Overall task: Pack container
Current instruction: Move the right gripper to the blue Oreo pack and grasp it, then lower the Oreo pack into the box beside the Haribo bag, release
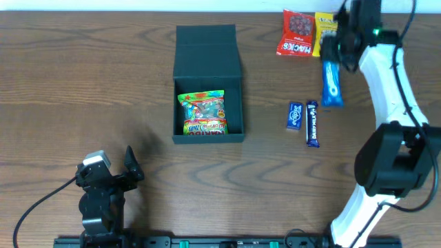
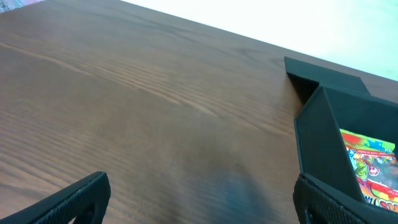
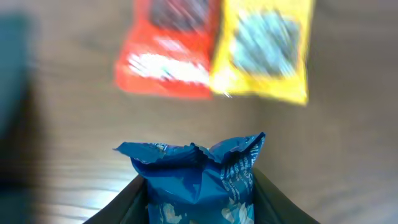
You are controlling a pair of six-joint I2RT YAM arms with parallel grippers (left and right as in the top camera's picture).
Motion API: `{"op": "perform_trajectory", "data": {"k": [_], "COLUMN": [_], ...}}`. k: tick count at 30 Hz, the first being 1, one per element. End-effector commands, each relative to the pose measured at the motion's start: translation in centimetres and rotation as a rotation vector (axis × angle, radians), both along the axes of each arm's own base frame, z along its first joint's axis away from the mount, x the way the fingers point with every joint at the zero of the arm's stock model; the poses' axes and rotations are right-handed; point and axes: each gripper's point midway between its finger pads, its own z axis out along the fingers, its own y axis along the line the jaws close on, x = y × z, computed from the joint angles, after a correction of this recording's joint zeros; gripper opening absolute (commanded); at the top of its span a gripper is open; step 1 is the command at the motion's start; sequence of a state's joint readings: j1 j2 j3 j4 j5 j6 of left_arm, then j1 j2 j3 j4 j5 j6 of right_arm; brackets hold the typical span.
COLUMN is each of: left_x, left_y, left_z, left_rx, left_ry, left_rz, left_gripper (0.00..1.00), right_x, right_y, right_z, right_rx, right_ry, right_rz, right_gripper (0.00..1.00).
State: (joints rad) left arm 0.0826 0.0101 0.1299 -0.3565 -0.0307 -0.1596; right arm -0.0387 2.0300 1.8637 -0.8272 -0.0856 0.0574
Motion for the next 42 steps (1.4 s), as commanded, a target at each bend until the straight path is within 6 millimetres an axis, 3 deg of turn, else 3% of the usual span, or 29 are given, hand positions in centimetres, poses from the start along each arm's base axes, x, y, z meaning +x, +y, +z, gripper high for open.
{"op": "perform_trajectory", "data": {"k": [1, 3, 6, 11, 15, 18, 23, 25, 26, 28, 39, 42], "left_x": [-0.1, -0.1, -0.1, -0.1, -0.1, -0.1, -0.1, -0.1, -0.1, -0.1, -0.1, -0.1], "left_y": [0.2, 0.2, 0.2, 0.2, 0.2, 0.2, 0.2, 0.2, 0.2, 0.2, 0.2, 0.2], "left_z": [-1.1, -1.1, -1.1, -1.1, -1.1, -1.1, -1.1, -1.1, -1.1, -1.1, -1.1, -1.1], "left_rx": [0.010, 0.010, 0.010, 0.010, 0.010, 0.010, 0.010, 0.010, 0.010, 0.010, 0.010, 0.010], "left_ry": [0.026, 0.026, 0.026, 0.026, 0.026, 0.026, 0.026, 0.026, 0.026, 0.026, 0.026, 0.026], "left_rz": [0.008, 0.008, 0.008, 0.008, 0.008, 0.008, 0.008, 0.008, 0.008, 0.008, 0.008, 0.008], "left_gripper": [0.95, 0.95, 0.95, 0.95, 0.95, 0.95, 0.95, 0.95, 0.95, 0.95, 0.95, 0.95], "right_x": [0.5, 0.1, -1.2, -4.8, -7.0, -8.3, -8.9, -9.3, -9.4, -9.3, -7.8, -6.3], "right_y": [7.5, 11.1, 16.1, 24.3, 27.0, 27.3, 27.1, 27.2, 27.2, 27.3, 25.3, 22.5], "right_z": [4.1, 4.4, 3.4, -0.3, -3.8, -5.8, -6.4, -6.5, -6.5, -6.5, -6.2, -5.1], "right_rx": [0.201, 0.277, 0.325, 0.331, 0.261, 0.187, 0.105, 0.104, 0.101, 0.102, 0.064, -0.018], "right_ry": [-0.060, -0.045, 0.009, 0.133, 0.224, 0.270, 0.267, 0.277, 0.279, 0.275, 0.229, 0.161], "right_rz": [0.077, 0.075, 0.096, 0.177, 0.187, 0.175, 0.126, 0.118, 0.119, 0.112, 0.039, -0.024], "right_gripper": [0.31, 0.32, 0.32, 0.30, 0.26, 0.24, 0.24, 0.33, 0.50, 0.61, 0.64, 0.70]}}
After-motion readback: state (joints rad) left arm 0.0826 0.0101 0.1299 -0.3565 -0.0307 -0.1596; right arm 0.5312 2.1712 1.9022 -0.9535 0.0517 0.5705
